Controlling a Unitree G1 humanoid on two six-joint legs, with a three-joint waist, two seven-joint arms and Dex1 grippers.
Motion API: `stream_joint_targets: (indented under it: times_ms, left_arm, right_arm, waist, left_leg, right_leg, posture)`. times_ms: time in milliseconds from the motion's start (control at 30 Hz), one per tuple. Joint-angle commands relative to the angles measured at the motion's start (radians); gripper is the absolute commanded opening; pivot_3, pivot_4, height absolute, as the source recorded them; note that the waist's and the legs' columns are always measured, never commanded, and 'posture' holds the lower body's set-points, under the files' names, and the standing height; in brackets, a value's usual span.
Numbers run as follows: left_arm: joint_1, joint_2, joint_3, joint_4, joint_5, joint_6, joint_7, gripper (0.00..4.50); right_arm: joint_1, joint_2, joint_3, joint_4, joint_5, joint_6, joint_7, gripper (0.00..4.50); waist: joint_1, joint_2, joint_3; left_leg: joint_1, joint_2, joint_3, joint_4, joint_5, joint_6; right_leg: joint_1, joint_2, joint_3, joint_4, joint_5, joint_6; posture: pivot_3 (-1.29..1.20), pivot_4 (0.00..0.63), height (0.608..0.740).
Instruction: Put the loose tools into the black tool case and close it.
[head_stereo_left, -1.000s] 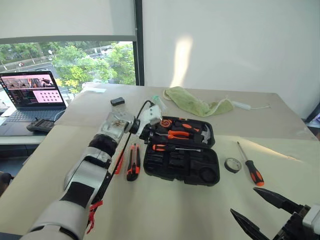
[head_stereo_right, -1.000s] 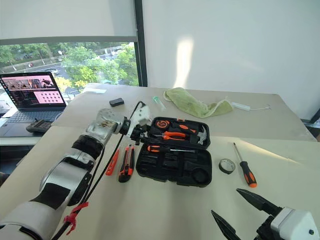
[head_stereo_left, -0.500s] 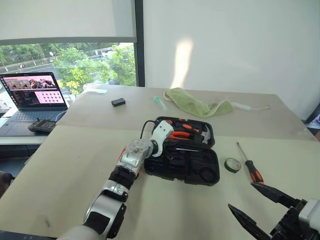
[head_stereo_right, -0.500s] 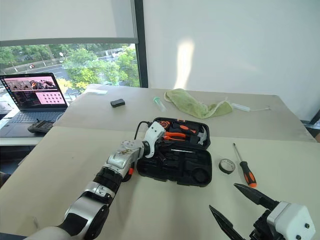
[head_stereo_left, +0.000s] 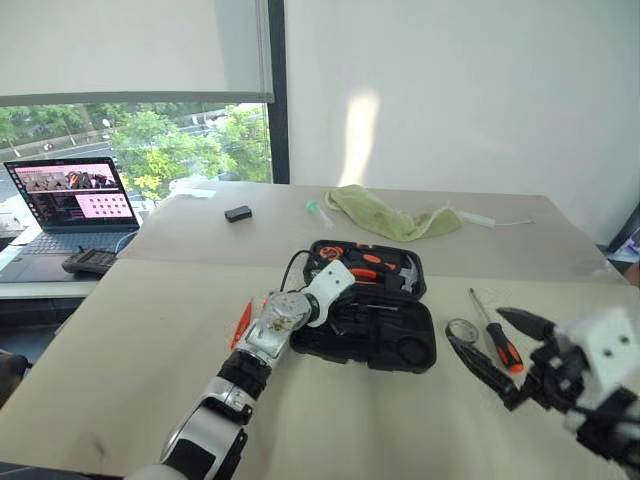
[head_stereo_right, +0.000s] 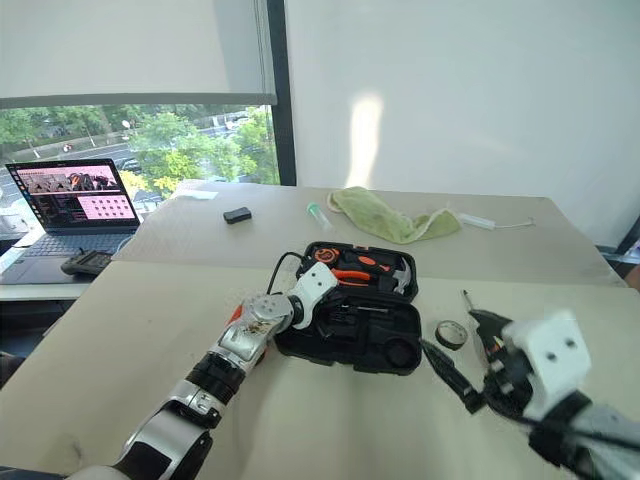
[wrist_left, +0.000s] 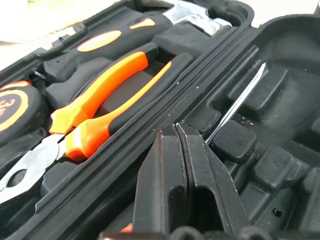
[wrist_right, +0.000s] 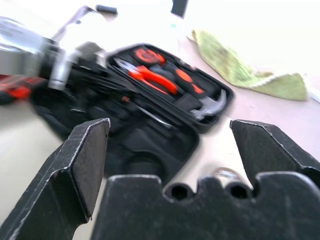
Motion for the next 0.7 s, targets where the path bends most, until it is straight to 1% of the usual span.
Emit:
stream_joint_targets:
  times_ms: [33,67,100,133,167,200,267,300,333,400,467,500,600,667,700]
  left_arm:
    - [0.011,0.043,0.102,-0.252,-0.280,0.181,-0.223,0.07]
    - [0.021,0.089,0.126,-0.353,-0.380,0.276,-0.312,0.31]
    - [0.029,0.122,0.138,-0.422,-0.443,0.342,-0.361,0.58]
    - [0.041,0.180,0.141,-0.487,-0.489,0.395,-0.417,0.69]
    - [0.052,0.227,0.141,-0.537,-0.516,0.430,-0.448,1.10]
    - [0.061,0.272,0.140,-0.580,-0.548,0.468,-0.482,1.46]
    - [0.080,0.360,0.134,-0.665,-0.598,0.517,-0.546,2.31]
    - [0.086,0.391,0.134,-0.700,-0.626,0.545,-0.566,2.47]
    - [0.093,0.422,0.134,-0.736,-0.647,0.565,-0.582,2.81]
    - [0.108,0.471,0.141,-0.803,-0.691,0.609,-0.596,3.52]
    - [0.125,0.498,0.145,-0.862,-0.715,0.632,-0.581,4.24]
    - [0.132,0.510,0.149,-0.884,-0.725,0.643,-0.569,4.43]
    - [0.165,0.537,0.163,-0.963,-0.748,0.661,-0.523,4.43]
    - [0.182,0.541,0.169,-0.999,-0.760,0.664,-0.495,4.43]
    - [0.195,0.541,0.175,-1.008,-0.763,0.663,-0.477,4.48]
  right_arm:
    - [-0.168,-0.033,0.072,0.151,0.131,0.138,-0.123,4.50]
    - [-0.231,-0.078,0.115,0.208,0.116,0.214,-0.155,4.50]
    - [-0.272,-0.110,0.143,0.242,0.101,0.271,-0.175,4.50]
    - [-0.332,-0.158,0.198,0.284,0.057,0.341,-0.191,4.50]
    - [-0.384,-0.190,0.244,0.323,0.036,0.390,-0.192,4.50]
    - [-0.434,-0.201,0.280,0.359,0.035,0.424,-0.179,4.50]
    - [-0.547,-0.182,0.339,0.459,0.067,0.506,-0.147,4.50]
    - [-0.595,-0.168,0.360,0.502,0.072,0.545,-0.141,4.50]
    - [-0.650,-0.153,0.387,0.548,0.067,0.582,-0.129,4.50]
    - [-0.753,-0.124,0.433,0.633,0.043,0.643,-0.099,4.50]
    - [-0.843,-0.102,0.473,0.713,-0.002,0.688,-0.063,4.50]
    - [-0.891,-0.090,0.502,0.756,-0.027,0.705,-0.038,4.50]
    - [-0.994,-0.061,0.636,0.912,-0.162,0.703,0.068,4.50]
    - [-1.017,-0.059,0.710,0.990,-0.253,0.666,0.140,4.50]
    - [-1.034,-0.051,0.728,1.032,-0.287,0.655,0.173,4.24]
  waist:
    - [-0.002,-0.001,0.001]
    - [-0.006,-0.001,0.002]
    - [-0.014,0.000,0.002]
    - [-0.017,0.001,0.003]
    - [-0.024,0.002,0.002]
    - [-0.027,0.003,0.002]
    - [-0.028,0.003,0.001]
    - [-0.028,0.003,0.001]
    - [-0.027,0.003,0.001]
    - [-0.025,0.003,0.002]
    - [-0.026,0.004,0.003]
    - [-0.025,0.004,0.003]
    - [-0.030,0.004,0.003]
    - [-0.027,0.004,0.003]
    - [-0.025,0.004,0.003]
  left_leg:
    - [-0.003,0.000,0.000,0.000,0.000,0.000]
    - [-0.004,0.000,0.000,0.000,0.000,0.000]
    - [-0.007,0.000,0.000,0.001,0.000,0.000]
    - [-0.010,0.000,0.000,0.001,0.001,-0.001]
    - [-0.010,0.000,0.000,0.001,0.004,-0.007]
    - [-0.012,0.000,0.001,0.001,0.005,-0.008]
    - [-0.011,0.000,0.001,0.000,0.005,-0.009]
    - [-0.011,0.000,0.000,-0.001,0.005,-0.009]
    - [-0.011,-0.001,0.001,-0.001,0.005,-0.008]
    - [-0.012,-0.001,0.000,0.000,0.003,-0.004]
    - [-0.012,-0.001,0.000,0.001,0.001,-0.001]
    - [-0.012,-0.001,0.001,0.001,0.001,0.000]
    - [-0.011,-0.002,0.001,0.001,0.000,0.000]
    - [-0.011,-0.001,0.001,0.001,0.001,0.000]
    - [-0.011,-0.001,0.000,0.001,0.001,-0.001]
  right_leg:
    - [-0.002,0.000,0.000,0.000,0.001,0.001]
    - [-0.003,0.001,0.000,0.000,0.002,0.003]
    - [-0.006,0.001,0.000,0.000,0.003,0.004]
    - [-0.009,0.001,0.000,0.001,0.003,0.004]
    - [-0.010,0.000,0.000,0.002,0.003,0.004]
    - [-0.012,0.000,0.001,0.002,0.003,0.004]
    - [-0.011,0.003,0.000,0.001,0.002,0.004]
    - [-0.010,0.005,0.001,0.000,0.002,0.004]
    - [-0.010,0.006,0.001,0.000,0.002,0.004]
    - [-0.010,0.007,0.001,-0.001,0.002,0.004]
    - [-0.010,0.007,0.001,-0.001,0.003,0.005]
    - [-0.010,0.007,0.002,-0.001,0.003,0.005]
    - [-0.009,0.007,0.002,-0.001,0.003,0.005]
    - [-0.009,0.008,0.002,-0.001,0.003,0.005]
    - [-0.009,0.008,0.002,-0.001,0.003,0.005]
  posture:
    - [0.00,0.150,0.740]
    - [0.00,0.150,0.740]
    - [0.00,0.150,0.740]
    - [0.00,0.150,0.740]
    - [0.00,0.150,0.740]
    - [0.00,0.150,0.740]
    - [0.00,0.150,0.740]
    - [0.00,0.150,0.740]
    - [0.00,0.150,0.740]
    - [0.00,0.150,0.740]
    - [0.00,0.150,0.740]
    - [0.00,0.150,0.740]
    - [0.00,0.150,0.740]
    - [0.00,0.150,0.740]
    - [0.00,0.150,0.740]
